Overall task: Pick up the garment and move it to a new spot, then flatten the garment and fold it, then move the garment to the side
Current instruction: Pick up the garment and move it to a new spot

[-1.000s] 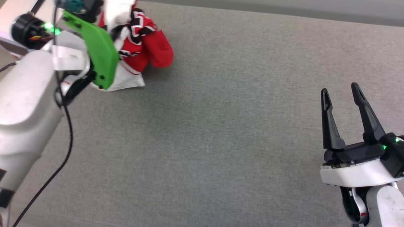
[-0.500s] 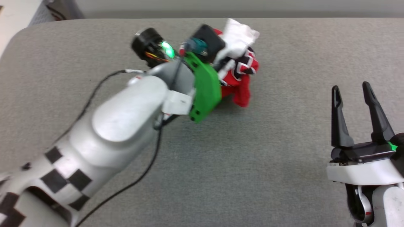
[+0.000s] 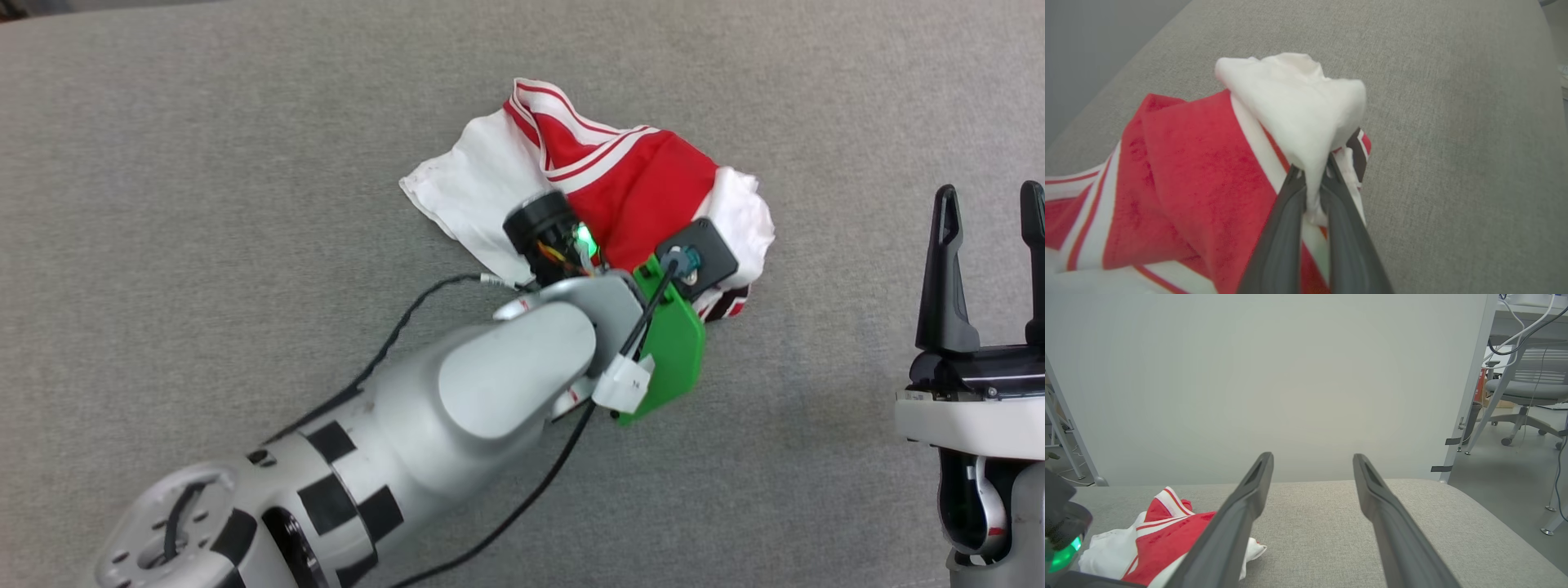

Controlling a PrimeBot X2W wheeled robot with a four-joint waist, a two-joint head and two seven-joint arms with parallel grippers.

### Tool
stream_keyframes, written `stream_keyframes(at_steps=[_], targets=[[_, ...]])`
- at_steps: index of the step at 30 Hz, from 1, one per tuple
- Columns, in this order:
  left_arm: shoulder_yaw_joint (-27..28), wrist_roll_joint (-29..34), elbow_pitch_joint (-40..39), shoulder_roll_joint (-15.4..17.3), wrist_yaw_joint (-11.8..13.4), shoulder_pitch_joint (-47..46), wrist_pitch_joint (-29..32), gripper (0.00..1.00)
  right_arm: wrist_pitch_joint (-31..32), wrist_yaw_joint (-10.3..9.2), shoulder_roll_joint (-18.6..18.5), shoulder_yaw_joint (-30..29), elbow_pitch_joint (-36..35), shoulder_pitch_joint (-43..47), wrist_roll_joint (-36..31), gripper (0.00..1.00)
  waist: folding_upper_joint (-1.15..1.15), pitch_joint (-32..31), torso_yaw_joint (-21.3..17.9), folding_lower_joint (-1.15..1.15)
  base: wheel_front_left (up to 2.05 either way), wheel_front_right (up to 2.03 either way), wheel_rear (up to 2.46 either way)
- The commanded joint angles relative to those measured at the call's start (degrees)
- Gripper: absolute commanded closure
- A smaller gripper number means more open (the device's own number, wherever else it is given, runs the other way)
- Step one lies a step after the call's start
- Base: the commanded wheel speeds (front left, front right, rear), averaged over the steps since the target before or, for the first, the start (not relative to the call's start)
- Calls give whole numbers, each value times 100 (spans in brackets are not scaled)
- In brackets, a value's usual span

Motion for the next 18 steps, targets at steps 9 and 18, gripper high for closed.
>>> stream_keyframes(at_steps=[9,18], targets=[[-50,486,-132,-120,-15,786,179,100,-27,-5,12,-43,49,-177,93,0,-1,302,-241,0,0,0,0],[76,233,-265,-122,80,533,-1312,0,-27,-5,12,-8,200,52,0,0,-1,-329,123,0,0,0,0]])
